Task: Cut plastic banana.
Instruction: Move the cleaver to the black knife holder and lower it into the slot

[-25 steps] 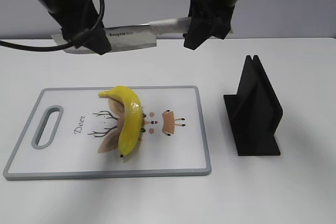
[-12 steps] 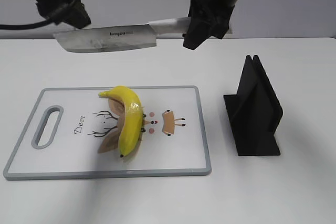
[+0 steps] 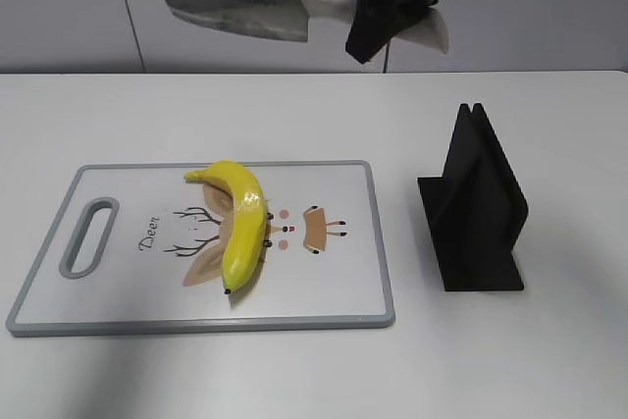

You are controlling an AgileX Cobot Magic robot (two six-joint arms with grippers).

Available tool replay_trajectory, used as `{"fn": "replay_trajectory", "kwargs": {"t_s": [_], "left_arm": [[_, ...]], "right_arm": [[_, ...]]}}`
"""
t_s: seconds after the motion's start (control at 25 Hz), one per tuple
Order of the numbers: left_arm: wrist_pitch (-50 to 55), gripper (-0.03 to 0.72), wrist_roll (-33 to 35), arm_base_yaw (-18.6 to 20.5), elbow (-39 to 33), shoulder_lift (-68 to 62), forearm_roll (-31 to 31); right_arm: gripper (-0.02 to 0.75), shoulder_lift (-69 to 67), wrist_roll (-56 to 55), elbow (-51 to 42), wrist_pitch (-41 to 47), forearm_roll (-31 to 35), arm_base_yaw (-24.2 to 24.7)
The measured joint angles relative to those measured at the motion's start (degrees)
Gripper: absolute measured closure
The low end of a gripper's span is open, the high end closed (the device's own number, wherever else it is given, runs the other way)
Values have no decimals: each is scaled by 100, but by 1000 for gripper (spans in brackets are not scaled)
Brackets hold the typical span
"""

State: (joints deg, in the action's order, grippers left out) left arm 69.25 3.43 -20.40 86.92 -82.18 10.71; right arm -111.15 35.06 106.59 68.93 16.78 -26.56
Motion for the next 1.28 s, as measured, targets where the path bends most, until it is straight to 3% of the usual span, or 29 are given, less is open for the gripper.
{"fn": "replay_trajectory", "kwargs": {"t_s": [0.2, 0.4, 0.6, 0.76, 1.08, 1.28], "left_arm": [[49, 93, -468, 841, 0, 7, -11], [42, 93, -442, 1325, -179, 183, -116], [49, 93, -430, 1377, -1069, 980, -145], [0, 93, -430, 1377, -2175, 1900, -333], [-549, 93, -430, 1377, -4225, 4244, -728], [-547, 94, -430, 1377, -4981, 5601, -816]], "right_arm": [[571, 153, -1284, 0, 21, -304, -5], [571, 430, -2431, -33, 31, -680, -5], [571, 1011, -2912, -384, 31, -1107, -5], [571, 1548, -3227, -1017, -25, -1470, 69], [571, 2567, -3544, -2840, -888, -1552, 893], [571, 2901, -3643, -3661, -1172, -1542, 995]]}}
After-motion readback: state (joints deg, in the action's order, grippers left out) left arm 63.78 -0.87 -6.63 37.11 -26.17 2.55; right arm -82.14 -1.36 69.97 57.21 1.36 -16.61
